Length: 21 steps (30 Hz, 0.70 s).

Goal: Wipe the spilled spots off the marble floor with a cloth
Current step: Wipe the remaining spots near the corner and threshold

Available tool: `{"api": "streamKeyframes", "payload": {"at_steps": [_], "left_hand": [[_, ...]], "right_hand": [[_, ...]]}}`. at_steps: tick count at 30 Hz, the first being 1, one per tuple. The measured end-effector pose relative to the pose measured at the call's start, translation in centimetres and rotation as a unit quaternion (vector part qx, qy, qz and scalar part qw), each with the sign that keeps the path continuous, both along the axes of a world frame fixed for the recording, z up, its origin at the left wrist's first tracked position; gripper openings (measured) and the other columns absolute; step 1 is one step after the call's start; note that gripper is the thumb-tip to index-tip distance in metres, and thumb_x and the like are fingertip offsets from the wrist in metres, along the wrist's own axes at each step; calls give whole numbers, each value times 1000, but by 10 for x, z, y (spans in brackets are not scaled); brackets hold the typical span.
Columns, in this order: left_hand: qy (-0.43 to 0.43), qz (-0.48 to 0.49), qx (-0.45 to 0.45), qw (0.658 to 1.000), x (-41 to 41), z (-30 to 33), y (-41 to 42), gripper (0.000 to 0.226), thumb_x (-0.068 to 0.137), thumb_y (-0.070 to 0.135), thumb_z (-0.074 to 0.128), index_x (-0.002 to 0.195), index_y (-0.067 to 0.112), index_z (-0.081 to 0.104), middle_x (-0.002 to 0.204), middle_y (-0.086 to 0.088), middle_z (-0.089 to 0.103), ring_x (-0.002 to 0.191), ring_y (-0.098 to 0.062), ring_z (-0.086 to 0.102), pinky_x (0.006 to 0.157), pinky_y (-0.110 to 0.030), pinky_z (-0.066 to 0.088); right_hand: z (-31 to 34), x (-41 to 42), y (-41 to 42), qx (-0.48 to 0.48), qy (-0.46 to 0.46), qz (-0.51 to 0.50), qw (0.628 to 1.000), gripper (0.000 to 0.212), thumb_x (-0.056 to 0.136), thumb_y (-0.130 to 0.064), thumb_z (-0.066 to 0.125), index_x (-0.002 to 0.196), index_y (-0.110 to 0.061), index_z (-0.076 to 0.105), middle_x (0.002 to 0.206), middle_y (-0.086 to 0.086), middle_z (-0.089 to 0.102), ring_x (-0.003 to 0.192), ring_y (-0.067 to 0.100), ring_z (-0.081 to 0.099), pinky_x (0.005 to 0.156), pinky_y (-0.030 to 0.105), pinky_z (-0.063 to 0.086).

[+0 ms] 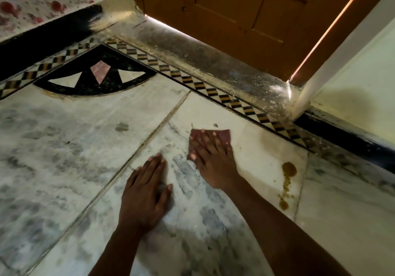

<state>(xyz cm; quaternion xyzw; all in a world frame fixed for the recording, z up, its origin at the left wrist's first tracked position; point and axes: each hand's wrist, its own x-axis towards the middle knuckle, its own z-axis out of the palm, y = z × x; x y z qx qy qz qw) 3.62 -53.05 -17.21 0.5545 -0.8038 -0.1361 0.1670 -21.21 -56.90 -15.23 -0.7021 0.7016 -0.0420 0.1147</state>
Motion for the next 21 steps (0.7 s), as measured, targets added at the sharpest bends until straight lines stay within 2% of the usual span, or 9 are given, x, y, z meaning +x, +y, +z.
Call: {"api": "streamKeyframes", "payload": {"at_steps": [2,4,7,10,12,15,17,21], "left_hand": [[9,1,-3,1000,-1,2,0,67,104,51,44,166,27,36,177,10,24,163,-10,23,127,-48,31],[15,3,-5,1000,-2,4,0,66,103,50,45,165,26,40,176,10,27,163,-10,26,126,-49,34],[18,0,-5,1000,-2,5,-1,66,102,52,44,163,26,42,175,9,30,161,-12,30,125,-47,34],[15,4,7,1000,-1,10,-1,67,102,55,41,163,27,42,175,8,31,161,-14,32,126,-45,33],[9,4,11,1000,-3,11,0,69,102,57,39,163,26,43,174,7,33,160,-15,33,125,-44,32],[0,9,29,1000,-6,16,0,74,99,60,35,163,22,44,173,3,34,160,-19,34,126,-46,30],[-17,24,49,998,-15,22,1,80,95,62,33,161,18,46,172,-1,37,160,-22,35,126,-49,29],[-36,62,46,996,-46,31,6,81,88,53,39,150,4,56,159,-20,52,144,-40,54,113,-57,44]], "right_hand": [[-5,-24,29,-19,21,2,1000,61,104,-60,12,164,-52,20,178,-14,11,165,18,6,128,53,11],[-5,-43,41,-11,33,-49,998,61,103,-60,10,163,-54,20,178,-15,9,165,19,8,127,54,13],[-3,-32,25,7,14,-120,993,70,97,-63,0,164,-53,17,178,-14,3,166,21,0,129,56,2],[6,-20,15,31,-43,-79,995,75,94,-66,-2,164,-51,21,178,-15,3,165,19,-5,129,54,-3],[7,-30,29,36,-52,0,998,73,95,-65,1,163,-50,27,177,-16,8,165,17,-1,129,52,3],[-1,-51,78,7,-25,83,996,60,105,-58,15,163,-50,27,176,-17,11,165,16,6,127,50,11],[-6,-65,109,-11,-10,80,997,55,108,-54,20,163,-52,24,176,-17,11,164,16,10,127,49,16],[-8,-87,130,-46,23,-2,999,54,107,-56,27,161,-55,27,175,-14,22,161,20,27,121,52,34]]}}
